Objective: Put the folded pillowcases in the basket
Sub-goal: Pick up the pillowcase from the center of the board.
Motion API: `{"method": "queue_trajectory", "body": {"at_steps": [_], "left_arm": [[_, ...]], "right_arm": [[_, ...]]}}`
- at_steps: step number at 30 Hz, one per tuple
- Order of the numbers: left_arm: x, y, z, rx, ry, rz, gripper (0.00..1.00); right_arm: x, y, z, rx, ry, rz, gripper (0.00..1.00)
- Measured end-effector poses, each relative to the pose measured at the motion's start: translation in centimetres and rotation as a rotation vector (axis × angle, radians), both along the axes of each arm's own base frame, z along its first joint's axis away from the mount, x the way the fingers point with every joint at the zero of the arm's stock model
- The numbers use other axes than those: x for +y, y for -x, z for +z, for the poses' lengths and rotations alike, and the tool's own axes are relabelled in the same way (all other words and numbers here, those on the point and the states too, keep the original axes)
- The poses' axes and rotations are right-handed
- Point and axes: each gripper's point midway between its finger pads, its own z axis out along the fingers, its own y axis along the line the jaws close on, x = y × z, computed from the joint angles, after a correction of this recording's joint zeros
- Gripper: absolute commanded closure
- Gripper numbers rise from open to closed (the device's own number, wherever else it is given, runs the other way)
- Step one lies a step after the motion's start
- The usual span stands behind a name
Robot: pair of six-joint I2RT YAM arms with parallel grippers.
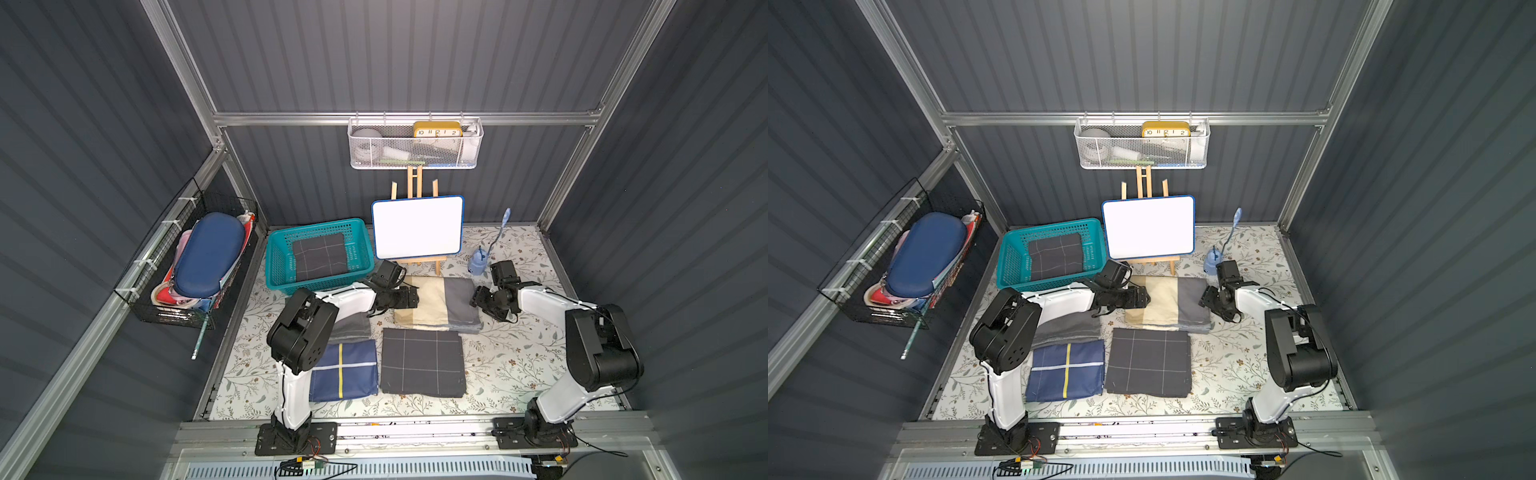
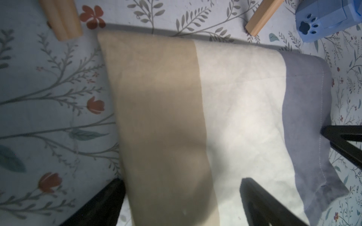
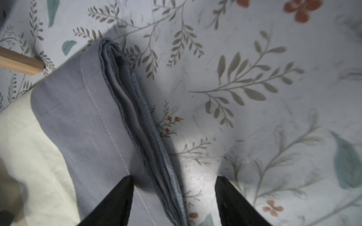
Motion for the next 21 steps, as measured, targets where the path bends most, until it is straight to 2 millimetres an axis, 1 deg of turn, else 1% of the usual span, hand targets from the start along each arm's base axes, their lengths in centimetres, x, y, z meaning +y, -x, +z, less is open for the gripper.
{"method": "queue_trajectory", "body": {"at_steps": [5, 9, 11, 15, 19, 21], "left_arm": [[-0.6, -0.6, -0.1, -0.013, 0.008, -0.006, 0.07], [-1.5, -0.8, -0.1, -0.025, 0.012, -0.018, 0.13], [-1.9, -0.7, -0.2, -0.027, 0.012, -0.026, 0.17], [-2.3, -0.6, -0.4, -0.031, 0.006, -0.031, 0.27], [-2.2, -0.5, -0.6, -0.029, -0.006, -0.029, 0.41], [-2.2, -0.4, -0.6, -0.027, -0.012, -0.027, 0.46]], "right_arm": [[1.5, -1.0, 0.0, -0.027, -0.086, 0.016, 0.32], [3.1, -1.6, 0.2, -0.046, -0.145, 0.039, 0.34], [3.7, -1.5, 0.2, -0.048, -0.151, 0.051, 0.39], [4.6, -1.2, 0.0, -0.038, -0.156, 0.063, 0.5], [4.9, -0.9, -0.3, -0.027, -0.149, 0.068, 0.59], [4.8, -0.8, -0.4, -0.023, -0.136, 0.065, 0.65]]}}
